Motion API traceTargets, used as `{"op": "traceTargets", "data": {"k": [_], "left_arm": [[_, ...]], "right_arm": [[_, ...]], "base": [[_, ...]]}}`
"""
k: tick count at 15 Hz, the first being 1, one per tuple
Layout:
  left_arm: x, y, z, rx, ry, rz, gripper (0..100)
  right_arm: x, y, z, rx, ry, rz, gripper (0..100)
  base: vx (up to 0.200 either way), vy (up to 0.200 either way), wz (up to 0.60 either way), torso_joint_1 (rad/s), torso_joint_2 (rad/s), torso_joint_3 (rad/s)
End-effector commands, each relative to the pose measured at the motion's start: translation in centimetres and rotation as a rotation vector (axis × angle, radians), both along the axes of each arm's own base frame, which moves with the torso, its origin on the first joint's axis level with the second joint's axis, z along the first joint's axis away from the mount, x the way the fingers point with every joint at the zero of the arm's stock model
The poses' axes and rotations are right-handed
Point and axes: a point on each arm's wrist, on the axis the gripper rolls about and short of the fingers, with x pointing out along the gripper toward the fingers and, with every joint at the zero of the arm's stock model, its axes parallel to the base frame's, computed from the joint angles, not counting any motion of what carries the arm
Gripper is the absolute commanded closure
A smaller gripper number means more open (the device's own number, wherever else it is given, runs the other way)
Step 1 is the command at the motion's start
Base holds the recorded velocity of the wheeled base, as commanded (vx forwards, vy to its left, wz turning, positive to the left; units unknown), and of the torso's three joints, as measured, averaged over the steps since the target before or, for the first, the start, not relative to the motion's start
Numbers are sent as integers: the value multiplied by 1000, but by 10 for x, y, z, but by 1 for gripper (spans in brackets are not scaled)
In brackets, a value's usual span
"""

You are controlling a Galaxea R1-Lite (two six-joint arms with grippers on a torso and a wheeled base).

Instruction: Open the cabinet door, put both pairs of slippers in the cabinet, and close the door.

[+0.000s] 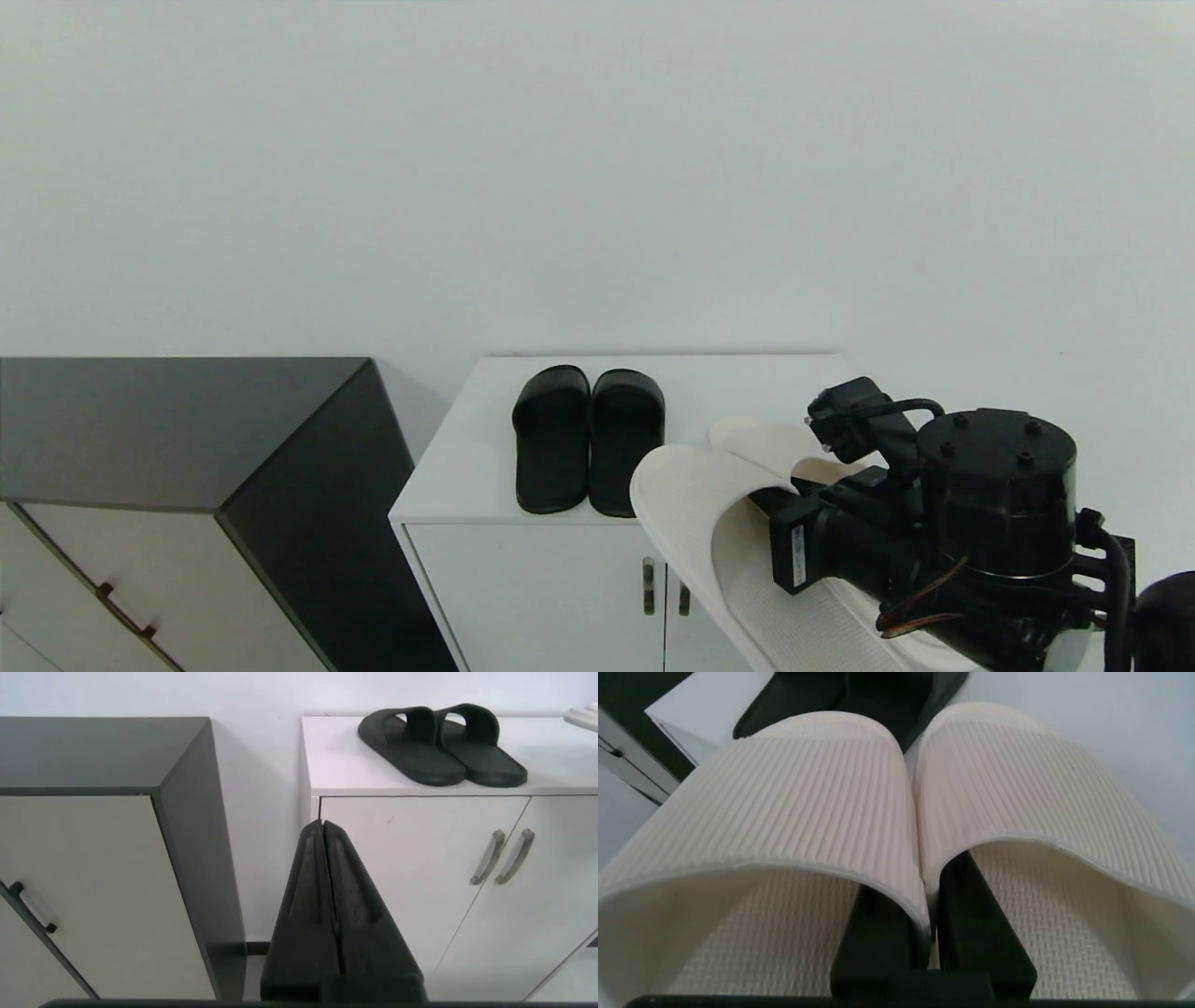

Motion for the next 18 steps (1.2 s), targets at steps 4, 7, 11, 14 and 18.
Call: {"op": "traceTargets", "data": {"k": [4, 7, 11, 14, 18], "left_arm": [[0, 0, 0, -1, 1, 1, 100], [0, 0, 0, -1, 1, 1, 100], [0, 0, 0, -1, 1, 1, 100], [0, 0, 0, -1, 1, 1, 100], [0, 0, 0, 1, 1, 1, 100]], "right_arm": [[-5, -3, -4, -12, 11, 18, 100], [-10, -5, -3, -14, 10, 28, 100], [-12, -9, -5, -15, 14, 38, 100], [-13, -9, -6, -20, 16, 40, 100], [-12, -12, -3, 2, -3, 31, 100]], "base": [[-200, 0, 0, 6, 5, 4], [-200, 0, 0, -7, -1, 2], [-50, 0, 0, -1, 1, -1], [0, 0, 0, 0, 0, 0], [0, 0, 0, 0, 0, 0]]}}
